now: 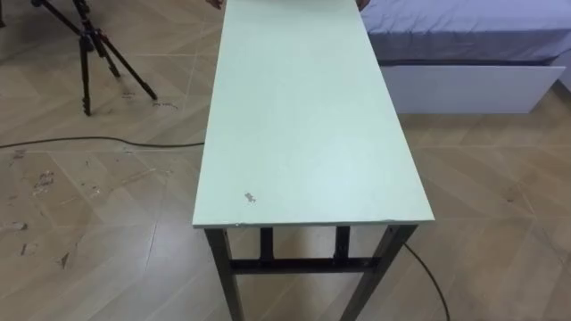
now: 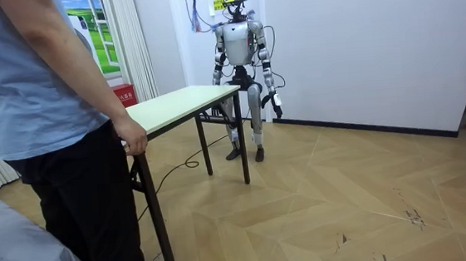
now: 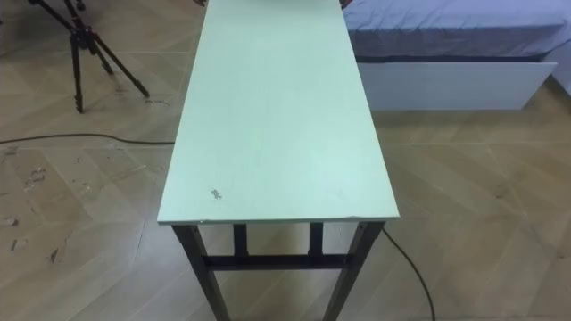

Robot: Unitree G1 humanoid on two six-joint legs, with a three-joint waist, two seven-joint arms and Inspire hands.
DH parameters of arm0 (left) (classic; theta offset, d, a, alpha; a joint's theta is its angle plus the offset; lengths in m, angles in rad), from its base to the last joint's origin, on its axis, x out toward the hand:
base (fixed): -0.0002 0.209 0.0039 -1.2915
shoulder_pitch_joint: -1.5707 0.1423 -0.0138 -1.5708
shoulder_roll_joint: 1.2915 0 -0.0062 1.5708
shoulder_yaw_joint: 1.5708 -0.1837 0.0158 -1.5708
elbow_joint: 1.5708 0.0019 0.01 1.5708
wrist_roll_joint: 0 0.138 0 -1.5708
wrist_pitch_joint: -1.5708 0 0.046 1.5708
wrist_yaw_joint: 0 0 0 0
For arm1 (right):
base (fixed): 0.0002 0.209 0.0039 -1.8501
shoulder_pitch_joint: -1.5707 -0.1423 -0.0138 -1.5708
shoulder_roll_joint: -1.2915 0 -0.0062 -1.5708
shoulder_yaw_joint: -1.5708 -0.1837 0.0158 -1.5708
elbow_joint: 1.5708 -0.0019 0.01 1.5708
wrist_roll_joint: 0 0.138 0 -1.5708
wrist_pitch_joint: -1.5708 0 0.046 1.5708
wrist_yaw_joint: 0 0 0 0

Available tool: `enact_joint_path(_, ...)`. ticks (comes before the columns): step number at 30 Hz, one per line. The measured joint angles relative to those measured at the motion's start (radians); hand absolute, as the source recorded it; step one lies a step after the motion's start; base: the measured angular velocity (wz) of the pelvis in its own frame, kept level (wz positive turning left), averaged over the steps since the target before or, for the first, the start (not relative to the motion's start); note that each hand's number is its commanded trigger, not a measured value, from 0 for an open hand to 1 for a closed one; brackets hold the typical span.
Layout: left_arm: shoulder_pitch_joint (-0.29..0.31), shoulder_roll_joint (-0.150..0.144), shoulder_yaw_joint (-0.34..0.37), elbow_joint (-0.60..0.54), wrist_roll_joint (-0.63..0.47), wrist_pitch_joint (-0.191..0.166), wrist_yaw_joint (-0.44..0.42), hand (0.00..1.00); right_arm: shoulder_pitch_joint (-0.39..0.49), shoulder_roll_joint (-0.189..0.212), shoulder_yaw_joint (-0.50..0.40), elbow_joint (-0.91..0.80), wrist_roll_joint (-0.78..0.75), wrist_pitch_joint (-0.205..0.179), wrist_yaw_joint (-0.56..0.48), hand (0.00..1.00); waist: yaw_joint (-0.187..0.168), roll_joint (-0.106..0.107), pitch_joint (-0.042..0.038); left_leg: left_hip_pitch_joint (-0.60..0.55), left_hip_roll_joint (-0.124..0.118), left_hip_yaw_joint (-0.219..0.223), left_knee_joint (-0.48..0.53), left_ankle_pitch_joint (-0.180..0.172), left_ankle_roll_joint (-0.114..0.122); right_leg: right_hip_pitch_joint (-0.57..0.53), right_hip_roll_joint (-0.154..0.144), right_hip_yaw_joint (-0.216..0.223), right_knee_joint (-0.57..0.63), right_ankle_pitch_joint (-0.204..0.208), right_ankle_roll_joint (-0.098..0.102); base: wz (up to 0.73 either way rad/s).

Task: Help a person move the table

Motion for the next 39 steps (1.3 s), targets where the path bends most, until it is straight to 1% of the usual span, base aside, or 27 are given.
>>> enact_joint_path(7, -0.004, -0.003, 0.001, 0.000, 0.000, 0.000, 0.000, 0.00, 0.000, 0.000, -0.001, 0.003, 0.000, 0.000, 0.000, 0.00, 0.001, -0.001, -0.0026, 0.000, 0.000, -0.001, 0.000, 0.000, 0.000, 0.001, 0.001, 0.000, -0.004, 0.001, 0.002, 0.00)
enact_joint_path(8, -0.004, -0.003, 0.001, 0.000, -0.001, 0.000, 0.000, 0.00, 0.000, 0.000, -0.002, 0.003, 0.000, 0.000, 0.000, 0.00, 0.001, -0.003, -0.0011, 0.000, 0.000, -0.001, -0.001, 0.000, 0.000, 0.001, 0.001, 0.000, -0.004, 0.001, 0.002, 0.00)
enact_joint_path(9, -0.004, -0.003, 0.001, 0.000, -0.001, 0.000, 0.000, 0.00, 0.000, 0.000, -0.003, 0.004, 0.001, 0.000, 0.000, 0.00, 0.001, -0.003, -0.0013, 0.000, 0.000, -0.001, -0.001, 0.000, 0.000, 0.001, 0.001, -0.001, -0.005, 0.001, 0.002, 0.00)
enact_joint_path(12, -0.004, -0.003, 0.002, 0.000, -0.011, 0.003, -0.003, 0.00, 0.000, 0.001, -0.002, 0.004, 0.008, 0.007, -0.003, 0.00, 0.001, -0.005, -0.0033, -0.001, 0.000, -0.002, -0.001, 0.000, 0.000, 0.002, 0.001, -0.004, -0.004, 0.001, 0.002, 0.01)
enact_joint_path(14, -0.002, -0.003, 0.003, 0.002, -0.040, 0.011, -0.011, 0.00, 0.000, 0.001, -0.005, 0.004, 0.014, 0.021, -0.013, 0.00, 0.001, -0.006, -0.0078, 0.000, 0.000, -0.003, -0.001, 0.000, 0.000, 0.003, 0.001, -0.003, -0.004, 0.001, 0.002, 0.00)
enact_joint_path(17, -0.001, -0.003, 0.019, 0.011, -0.056, 0.016, -0.029, 0.00, -0.001, 0.004, -0.033, 0.010, 0.008, 0.025, -0.017, 0.00, 0.000, -0.004, -0.0090, 0.000, 0.000, -0.003, 0.001, 0.000, 0.000, 0.004, 0.000, -0.007, -0.004, 0.001, 0.002, 0.00)
enact_joint_path(19, -0.001, 0.002, 0.018, 0.011, -0.137, 0.018, -0.051, 0.00, -0.003, 0.004, -0.034, 0.010, 0.012, 0.034, -0.021, 0.00, 0.000, -0.003, -0.0092, -0.003, 0.000, -0.003, 0.003, 0.000, 0.000, 0.004, -0.002, -0.023, -0.003, 0.001, 0.002, 0.00)
enact_joint_path(20, -0.002, 0.004, 0.016, 0.012, -0.195, 0.017, -0.063, 0.00, -0.005, 0.003, -0.034, 0.012, 0.013, 0.038, -0.018, 0.00, -0.001, -0.004, -0.0086, -0.003, 0.001, -0.003, 0.003, 0.000, 0.000, 0.004, -0.002, -0.023, -0.003, 0.001, 0.002, 0.00)
enact_joint_path(21, -0.002, 0.006, 0.013, 0.015, -0.221, 0.017, -0.070, 0.00, -0.007, 0.002, -0.034, 0.013, 0.013, 0.040, -0.014, 0.00, -0.001, -0.003, -0.0087, -0.003, 0.001, -0.003, 0.002, 0.000, 0.000, 0.004, -0.002, -0.022, -0.003, 0.001, 0.002, 0.00)
enact_joint_path(22, -0.002, 0.011, 0.000, 0.022, -0.272, 0.016, -0.082, 0.00, -0.010, -0.001, -0.034, 0.016, 0.017, 0.043, -0.006, 0.00, -0.002, 0.001, -0.0092, -0.003, 0.001, -0.003, 0.001, 0.000, 0.000, 0.004, -0.002, -0.021, -0.003, 0.001, 0.002, 0.00)
enact_joint_path(23, -0.001, 0.015, -0.004, 0.029, -0.314, 0.017, -0.101, 0.00, -0.014, -0.004, -0.035, 0.019, 0.028, 0.044, 0.005, 0.00, -0.002, 0.003, -0.0077, -0.007, 0.001, -0.005, 0.002, 0.000, 0.000, 0.003, -0.003, -0.023, -0.003, 0.001, 0.002, 0.03)
enact_joint_path(25, 0.000, 0.023, -0.018, 0.031, -0.358, 0.017, -0.134, 0.00, -0.023, -0.006, -0.035, 0.026, 0.043, 0.050, 0.012, 0.00, -0.002, 0.004, -0.0064, -0.015, 0.001, -0.007, 0.007, 0.000, 0.000, 0.000, -0.004, -0.028, -0.003, 0.001, 0.002, 0.08)
enact_joint_path(26, 0.001, 0.028, -0.025, 0.031, -0.397, 0.017, -0.151, 0.00, -0.019, -0.008, -0.035, 0.025, 0.050, 0.056, 0.015, 0.00, -0.002, 0.005, -0.0049, -0.018, 0.001, -0.008, 0.008, 0.000, 0.000, -0.002, -0.004, -0.028, -0.003, 0.001, 0.002, 0.05)
enact_joint_path(27, 0.003, 0.030, -0.028, 0.031, -0.425, 0.017, -0.160, 0.00, -0.020, -0.009, -0.035, 0.024, 0.056, 0.058, 0.018, 0.00, -0.002, 0.003, -0.0049, -0.018, 0.001, -0.007, 0.008, 0.000, 0.000, -0.003, -0.004, -0.024, -0.002, 0.001, 0.002, 0.00)
enact_joint_path(29, 0.008, 0.036, -0.040, 0.031, -0.518, 0.017, -0.194, 0.00, -0.021, -0.011, -0.034, 0.006, 0.079, 0.066, 0.034, 0.00, 0.001, 0.003, -0.0045, -0.024, 0.003, 0.000, 0.013, 0.000, 0.000, -0.020, -0.005, -0.017, 0.019, -0.002, 0.004, -0.09)
enact_joint_path(30, 0.008, 0.038, -0.041, 0.033, -0.532, 0.016, -0.207, 0.00, -0.018, -0.013, -0.034, 0.000, 0.083, 0.065, 0.041, 0.00, -0.001, 0.005, -0.0045, -0.027, 0.003, 0.000, 0.019, 0.000, 0.000, -0.024, -0.006, -0.016, 0.022, -0.002, 0.003, -0.07)
enact_joint_path(31, 0.006, 0.042, -0.041, 0.036, -0.569, 0.014, -0.233, 0.00, -0.016, -0.018, -0.034, -0.007, 0.092, 0.064, 0.054, 0.00, -0.003, 0.005, -0.0028, -0.037, 0.002, 0.000, 0.026, 0.000, 0.000, -0.037, -0.009, -0.015, 0.033, -0.002, 0.003, 0.00)
enact_joint_path(32, 0.003, 0.047, -0.041, 0.028, -0.606, 0.013, -0.258, 0.00, -0.007, -0.024, -0.033, -0.028, 0.107, 0.069, 0.067, 0.00, -0.002, 0.002, -0.0022, -0.047, 0.001, 0.003, 0.027, 0.000, 0.000, -0.050, -0.012, -0.015, 0.038, -0.002, 0.004, -0.04)
enact_joint_path(33, -0.001, 0.049, -0.043, 0.024, -0.627, 0.010, -0.271, 0.00, 0.001, -0.027, -0.031, -0.047, 0.116, 0.074, 0.075, 0.00, -0.002, 0.005, -0.0039, -0.053, 0.000, 0.003, 0.030, 0.000, 0.000, -0.056, -0.013, -0.014, 0.041, -0.002, 0.004, -0.05)
enact_joint_path(34, -0.017, 0.054, -0.054, 0.022, -0.672, 0.007, -0.292, 0.00, 0.011, -0.030, -0.029, -0.080, 0.132, 0.083, 0.085, 0.00, -0.002, 0.002, -0.0013, -0.063, 0.000, 0.005, 0.039, 0.000, 0.001, -0.068, -0.014, -0.008, 0.049, -0.002, 0.003, -0.07)
enact_joint_path(35, -0.037, 0.058, -0.075, 0.021, -0.727, 0.005, -0.308, 0.00, 0.015, -0.029, -0.019, -0.104, 0.163, 0.087, 0.087, 0.00, -0.003, -0.002, -0.0002, -0.072, 0.000, 0.006, 0.043, -0.001, 0.002, -0.075, -0.015, -0.005, 0.049, -0.002, 0.003, -0.08)
enact_joint_path(36, -0.048, 0.058, -0.086, 0.018, -0.753, 0.004, -0.317, 0.00, 0.018, -0.029, -0.015, -0.119, 0.173, 0.087, 0.089, 0.00, -0.003, -0.003, -0.0002, -0.075, 0.000, 0.007, 0.043, -0.001, 0.002, -0.079, -0.015, -0.003, 0.049, -0.001, 0.003, -0.08)
enact_joint_path(37, -0.072, 0.052, -0.112, 0.012, -0.801, 0.000, -0.339, 0.00, 0.025, -0.029, -0.007, -0.151, 0.204, 0.087, 0.104, 0.00, -0.005, -0.004, -0.0004, -0.080, 0.000, 0.014, 0.044, -0.001, 0.002, -0.082, -0.015, -0.002, 0.049, -0.001, 0.002, -0.07)
enact_joint_path(38, -0.084, 0.047, -0.127, 0.006, -0.827, -0.002, -0.351, 0.00, 0.026, -0.029, -0.001, -0.169, 0.214, 0.087, 0.106, 0.00, -0.006, -0.004, -0.0011, -0.080, 0.000, 0.016, 0.044, -0.001, 0.002, -0.083, -0.015, 0.000, 0.050, -0.001, 0.002, -0.10)
enact_joint_path(39, -0.098, 0.038, -0.153, -0.026, -0.879, -0.001, -0.373, 0.00, 0.041, -0.027, 0.007, -0.233, 0.247, 0.090, 0.110, 0.00, -0.006, -0.002, -0.0021, -0.079, 0.001, 0.020, 0.044, -0.001, 0.002, -0.085, -0.014, 0.004, 0.052, 0.000, 0.001, -0.13)
